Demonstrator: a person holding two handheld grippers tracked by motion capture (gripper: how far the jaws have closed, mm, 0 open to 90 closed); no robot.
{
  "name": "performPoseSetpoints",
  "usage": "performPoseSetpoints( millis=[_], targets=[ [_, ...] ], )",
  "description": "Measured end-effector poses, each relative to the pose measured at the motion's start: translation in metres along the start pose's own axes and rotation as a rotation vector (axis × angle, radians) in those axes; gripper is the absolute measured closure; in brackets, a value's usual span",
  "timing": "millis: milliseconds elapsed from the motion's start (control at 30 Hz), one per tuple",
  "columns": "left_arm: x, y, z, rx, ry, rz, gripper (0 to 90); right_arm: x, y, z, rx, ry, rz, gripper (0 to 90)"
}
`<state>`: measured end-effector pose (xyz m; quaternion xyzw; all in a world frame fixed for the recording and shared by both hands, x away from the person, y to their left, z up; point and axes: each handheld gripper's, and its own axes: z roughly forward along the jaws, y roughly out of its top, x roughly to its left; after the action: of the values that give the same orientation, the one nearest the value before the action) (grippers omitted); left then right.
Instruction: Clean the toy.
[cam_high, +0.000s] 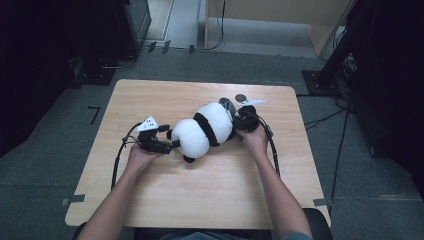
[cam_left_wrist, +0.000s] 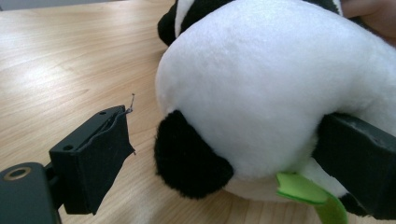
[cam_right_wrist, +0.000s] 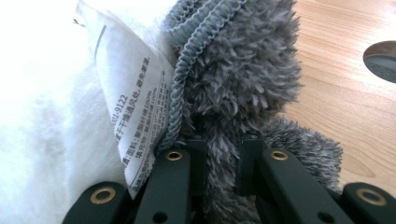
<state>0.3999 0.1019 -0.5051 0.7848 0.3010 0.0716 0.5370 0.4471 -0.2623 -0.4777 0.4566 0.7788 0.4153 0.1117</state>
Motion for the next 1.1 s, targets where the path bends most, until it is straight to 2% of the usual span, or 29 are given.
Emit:
performPoseSetpoints(
  millis=[167,233,267,400,433,467,567,667,733,833,933,1100],
  targets=[
    [0.001,-0.004,0.005,-0.023,-0.059,0.0,3.3,0.002,0.004,0.003,0.009,-0.011,-0.012,80.1],
    [0.0,-0.005,0.007,-0.015,-0.092,-0.027,2.6,0.003,0.004,0.004,0.009,-0.012,-0.011,80.2],
    [0.0,-0.005,0.008,-0.009,-0.104,-0.026,2.3,0.004,0.004,0.004,0.007,-0.011,-0.01,80.3],
    [-0.009,-0.004,0.013,0.021,-0.164,0.001,2.8,0.006,0.005,0.007,0.004,-0.006,-0.009,80.6],
    [-0.011,-0.003,0.013,0.025,-0.188,0.028,7.6,0.007,0.005,0.008,0.003,-0.004,-0.006,80.6],
    [-0.014,-0.002,0.013,0.028,-0.191,0.043,12.9,0.007,0.005,0.008,0.0,-0.004,-0.008,80.6],
    [-0.015,-0.002,0.01,0.029,-0.203,0.032,26.5,0.005,0.004,0.008,0.0,-0.002,0.003,80.5],
    [-0.017,0.001,0.007,0.04,-0.197,0.046,42.8,0.005,0.004,0.008,0.002,-0.005,0.009,80.4],
    [-0.019,0.001,0.007,0.044,-0.203,0.055,48.7,0.003,0.004,0.007,0.003,-0.014,0.008,79.8],
    [-0.023,0.003,0.006,0.048,-0.211,0.064,52.4,-0.002,0.004,0.004,0.003,-0.017,0.018,78.2],
    [-0.026,0.007,0.003,0.029,-0.218,0.058,55.8,-0.008,0.004,-0.003,0.013,-0.037,0.028,77.2],
    [-0.03,0.013,-0.005,-0.013,-0.178,0.03,58.2,-0.018,0.003,-0.027,-0.001,-0.078,0.039,77.2]
  ],
)
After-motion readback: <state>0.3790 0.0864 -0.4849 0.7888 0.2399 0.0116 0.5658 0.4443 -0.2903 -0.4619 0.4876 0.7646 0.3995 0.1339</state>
